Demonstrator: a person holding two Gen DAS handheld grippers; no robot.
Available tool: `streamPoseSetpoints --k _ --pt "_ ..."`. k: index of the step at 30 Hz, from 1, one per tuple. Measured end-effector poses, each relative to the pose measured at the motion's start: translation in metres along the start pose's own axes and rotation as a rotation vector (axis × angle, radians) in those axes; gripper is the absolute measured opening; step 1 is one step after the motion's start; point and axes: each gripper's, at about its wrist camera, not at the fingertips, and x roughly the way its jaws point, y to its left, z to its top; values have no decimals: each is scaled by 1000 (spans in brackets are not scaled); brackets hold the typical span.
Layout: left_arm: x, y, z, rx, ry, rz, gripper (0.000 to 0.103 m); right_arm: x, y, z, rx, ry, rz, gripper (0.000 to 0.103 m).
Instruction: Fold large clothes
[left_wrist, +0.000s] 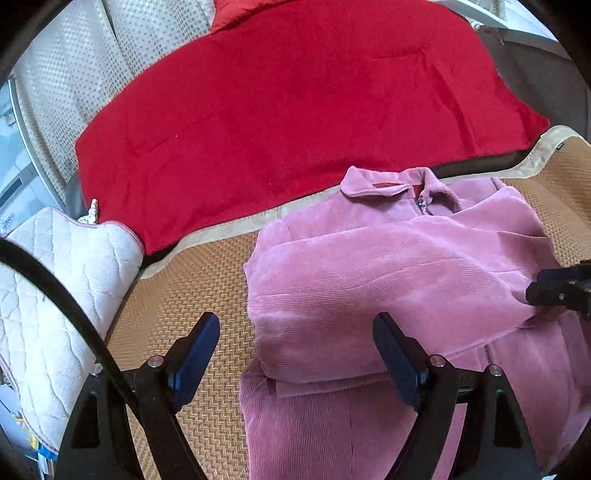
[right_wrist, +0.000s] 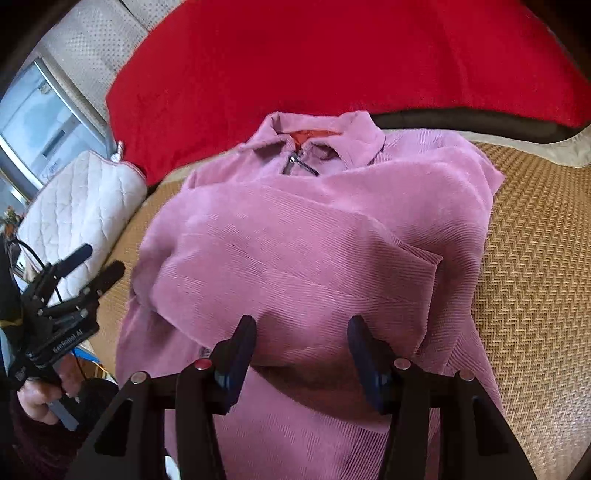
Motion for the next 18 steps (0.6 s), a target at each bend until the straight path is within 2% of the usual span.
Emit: streamPoseSetpoints --k 4,8,12,18 --pt "-16 3 0 13 -32 22 85 -9 2 -2 -9 -22 11 56" --pt "-31 9 -1 6 -52 27 85 3 0 -5 0 20 -12 56" --pt "-49 19 -4 -2 -81 41 85 4 2 -4 0 16 -19 56" --pt "-78 34 -10 -20 -118 57 85 -13 8 -2 9 -54 30 56"
